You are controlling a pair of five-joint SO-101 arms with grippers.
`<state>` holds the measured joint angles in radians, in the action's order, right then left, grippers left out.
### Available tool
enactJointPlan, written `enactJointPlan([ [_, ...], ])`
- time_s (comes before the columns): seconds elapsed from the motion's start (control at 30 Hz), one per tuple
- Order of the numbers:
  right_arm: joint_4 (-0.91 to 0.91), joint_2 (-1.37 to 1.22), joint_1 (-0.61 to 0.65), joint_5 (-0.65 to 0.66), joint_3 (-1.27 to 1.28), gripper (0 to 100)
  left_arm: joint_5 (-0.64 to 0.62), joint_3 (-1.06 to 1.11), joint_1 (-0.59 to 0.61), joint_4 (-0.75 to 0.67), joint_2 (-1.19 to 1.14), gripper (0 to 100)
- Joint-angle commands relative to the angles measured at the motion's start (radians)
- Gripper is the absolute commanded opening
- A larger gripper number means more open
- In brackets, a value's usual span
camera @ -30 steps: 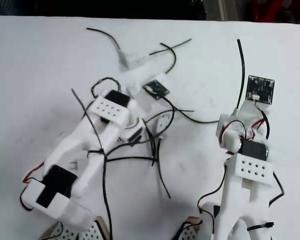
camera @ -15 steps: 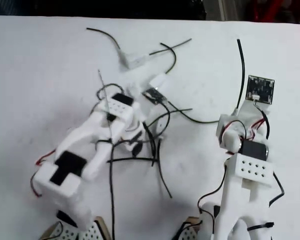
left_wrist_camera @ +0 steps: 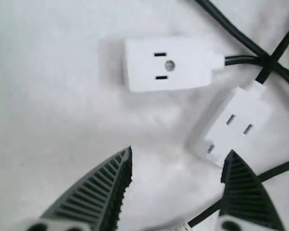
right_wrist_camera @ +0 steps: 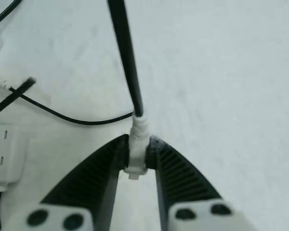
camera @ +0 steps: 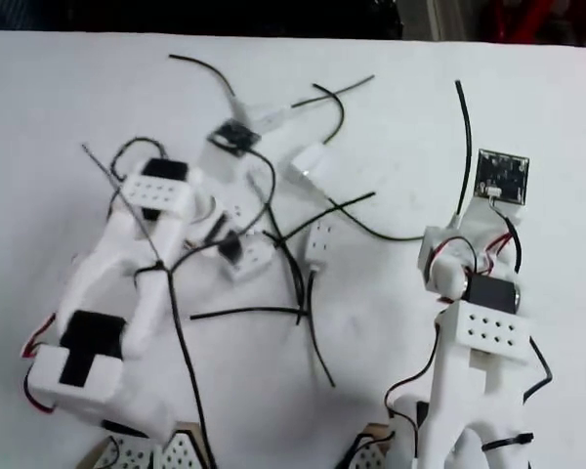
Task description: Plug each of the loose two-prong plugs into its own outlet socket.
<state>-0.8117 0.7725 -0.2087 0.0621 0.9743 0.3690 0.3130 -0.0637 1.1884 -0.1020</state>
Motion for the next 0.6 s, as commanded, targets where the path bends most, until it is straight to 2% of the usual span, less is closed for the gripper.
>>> enactJointPlan([
  [0.0,0.01,0.036,0.01,0.002,-0.009,1.8,0.009,-0.114,0.027,0.095,0.107,30],
  [0.17,-0.005,0.038,0.038,0.003,-0.015,1.8,0.011,-0.146,0.01,0.186,0.257,30],
  [0.33,-0.128,0.096,0.156,0.003,-0.077,1.8,0.011,-0.044,0.015,0.213,0.455,29],
  [0.5,-0.199,0.254,0.328,0.002,-0.097,1.8,-0.003,0.19,0.093,0.135,0.682,29],
  [0.57,-0.213,0.309,0.414,0.002,-0.095,1.8,-0.049,0.304,0.153,0.068,0.779,29],
])
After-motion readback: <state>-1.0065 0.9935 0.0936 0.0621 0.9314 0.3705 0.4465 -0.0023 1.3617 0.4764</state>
